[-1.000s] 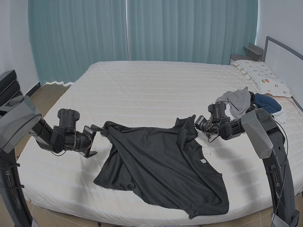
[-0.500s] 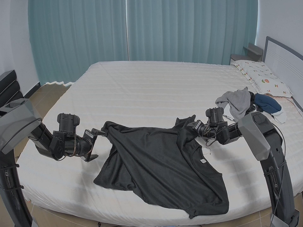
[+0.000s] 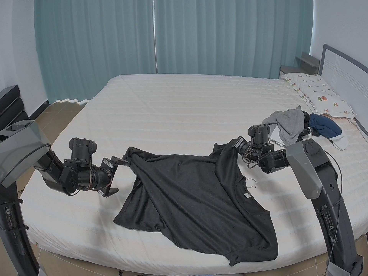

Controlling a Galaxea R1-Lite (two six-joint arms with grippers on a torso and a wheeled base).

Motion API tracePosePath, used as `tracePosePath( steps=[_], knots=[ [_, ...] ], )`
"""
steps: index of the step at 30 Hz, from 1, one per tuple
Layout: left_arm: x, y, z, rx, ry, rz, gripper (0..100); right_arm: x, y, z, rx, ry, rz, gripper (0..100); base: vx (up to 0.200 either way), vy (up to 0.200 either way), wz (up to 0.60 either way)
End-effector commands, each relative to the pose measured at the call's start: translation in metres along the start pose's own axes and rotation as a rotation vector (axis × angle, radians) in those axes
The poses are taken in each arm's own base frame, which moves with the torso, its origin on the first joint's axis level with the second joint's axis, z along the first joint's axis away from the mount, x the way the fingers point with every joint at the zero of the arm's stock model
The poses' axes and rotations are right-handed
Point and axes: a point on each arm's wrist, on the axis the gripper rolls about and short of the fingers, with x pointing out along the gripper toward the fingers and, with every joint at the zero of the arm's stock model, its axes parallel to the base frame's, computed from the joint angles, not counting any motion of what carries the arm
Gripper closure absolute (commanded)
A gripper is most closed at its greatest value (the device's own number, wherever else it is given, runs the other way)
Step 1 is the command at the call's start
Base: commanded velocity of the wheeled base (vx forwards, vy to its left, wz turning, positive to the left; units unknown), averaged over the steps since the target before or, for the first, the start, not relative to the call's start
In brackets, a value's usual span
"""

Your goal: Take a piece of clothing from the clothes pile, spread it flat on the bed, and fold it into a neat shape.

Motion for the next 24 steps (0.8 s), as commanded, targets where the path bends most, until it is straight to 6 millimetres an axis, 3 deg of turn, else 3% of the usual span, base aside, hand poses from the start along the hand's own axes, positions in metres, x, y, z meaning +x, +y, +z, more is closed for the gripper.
tracePosePath(
  steps=[1,5,12,13,18,24],
  knots=[
    [0.001,0.001,0.000,-0.001,0.001,0.003,0,-0.002,0.002,0.018,-0.031,-0.082,0.043,100,0.000,0.000,0.00],
    [0.001,0.001,0.000,-0.001,0.000,0.002,0,-0.002,0.000,0.028,-0.088,-0.169,0.072,100,0.000,0.000,0.00],
    [0.001,0.000,-0.001,0.002,0.002,0.002,0,0.003,-0.016,0.028,-0.173,-0.203,0.060,100,0.000,0.000,0.00],
    [0.001,0.001,0.000,0.001,0.000,0.002,0,0.003,-0.018,0.027,-0.179,-0.202,0.056,0,0.000,0.000,0.00],
    [0.001,0.001,0.000,0.001,0.000,0.002,0,0.010,-0.034,0.013,-0.220,-0.176,0.025,0,0.000,0.000,0.00],
    [0.000,0.000,0.000,-0.008,0.000,0.000,0,0.001,-0.029,0.021,-0.215,-0.179,0.012,0,0.000,0.000,0.00]
  ],
)
